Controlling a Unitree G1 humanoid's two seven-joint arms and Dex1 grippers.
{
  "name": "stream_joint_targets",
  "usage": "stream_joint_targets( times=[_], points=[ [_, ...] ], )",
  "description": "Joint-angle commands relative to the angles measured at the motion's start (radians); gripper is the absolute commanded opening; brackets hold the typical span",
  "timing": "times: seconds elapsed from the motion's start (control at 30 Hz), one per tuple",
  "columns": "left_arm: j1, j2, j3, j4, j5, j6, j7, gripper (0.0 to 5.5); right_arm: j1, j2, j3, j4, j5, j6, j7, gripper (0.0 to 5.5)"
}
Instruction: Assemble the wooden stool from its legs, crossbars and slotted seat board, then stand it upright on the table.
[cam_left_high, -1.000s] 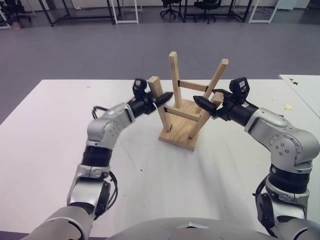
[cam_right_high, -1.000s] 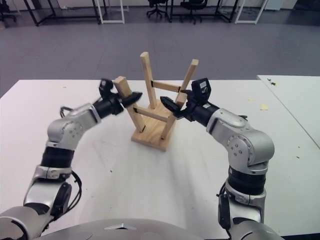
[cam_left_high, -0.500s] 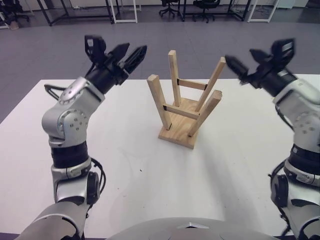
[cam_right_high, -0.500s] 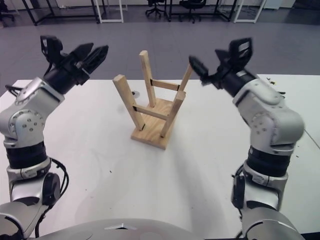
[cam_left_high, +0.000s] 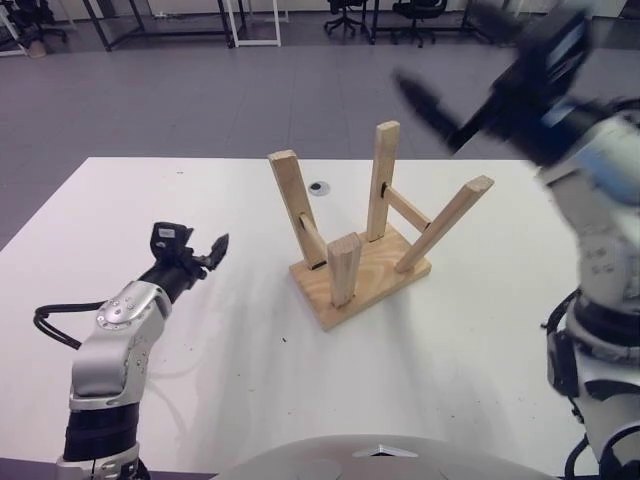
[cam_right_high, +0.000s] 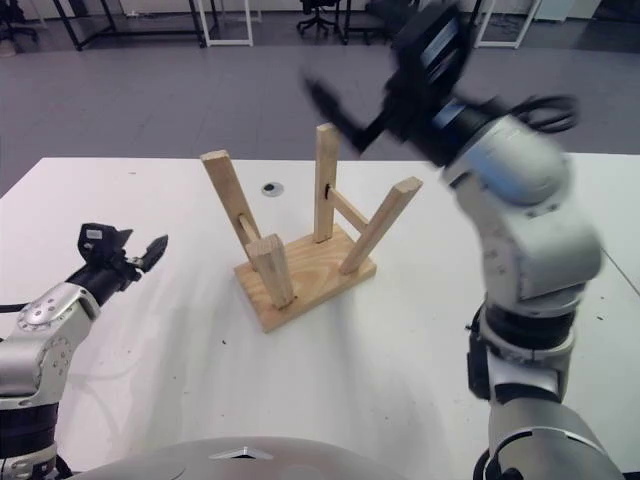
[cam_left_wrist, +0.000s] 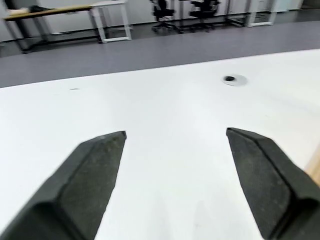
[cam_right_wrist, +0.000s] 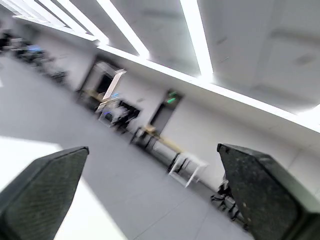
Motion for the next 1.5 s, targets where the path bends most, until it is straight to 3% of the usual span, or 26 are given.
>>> stream_joint_targets(
  times=[0.03,0.13,0.27,0.43,0.53,0.63,0.83,1.1,1.23,1.5],
  points=[
    [0.041,0.132,-0.211,0.059,0.208,-0.029,-0.061,3.7,0.174,-0.061,-0.032,0.504,-0.198,-0.208,-0.05,4.83],
    [0.007,0.111,-0.277,0.101,0.231,-0.029,-0.088,3.7,0.294,0.041,0.169,0.827,-0.333,-0.446,0.015,4.83],
    [-0.073,0.029,-0.33,0.201,0.241,-0.026,-0.087,3.7,0.288,0.163,0.328,1.143,-0.464,-0.684,0.038,4.83],
    [-0.15,-0.06,-0.352,0.32,0.248,-0.064,-0.081,3.7,0.337,0.139,0.432,1.248,-0.52,-0.85,0.247,4.83],
    [-0.198,-0.103,-0.331,0.391,0.227,-0.08,-0.082,3.7,0.438,0.1,0.422,1.064,-0.426,-0.826,0.406,4.83],
    [-0.19,-0.115,-0.295,0.416,0.217,-0.099,-0.085,3.7,0.501,0.084,0.381,0.957,-0.403,-0.793,0.369,4.83],
    [0.094,-0.007,-0.175,0.131,0.194,-0.041,-0.113,3.7,0.728,0.029,0.243,0.6,-0.373,-0.638,0.249,4.83],
    [0.082,-0.094,-0.276,0.032,0.151,0.051,-0.124,3.7,0.8,0.07,0.291,0.346,-0.33,-0.467,0.271,4.83],
    [0.071,-0.131,-0.206,-0.077,0.043,0.131,-0.134,3.7,0.814,0.063,0.233,0.19,-0.195,-0.354,0.32,4.83],
    [0.088,-0.033,-0.166,0.058,0.119,0.065,-0.142,3.7,0.779,0.039,0.159,0.433,-0.339,-0.418,0.157,4.83]
  ],
)
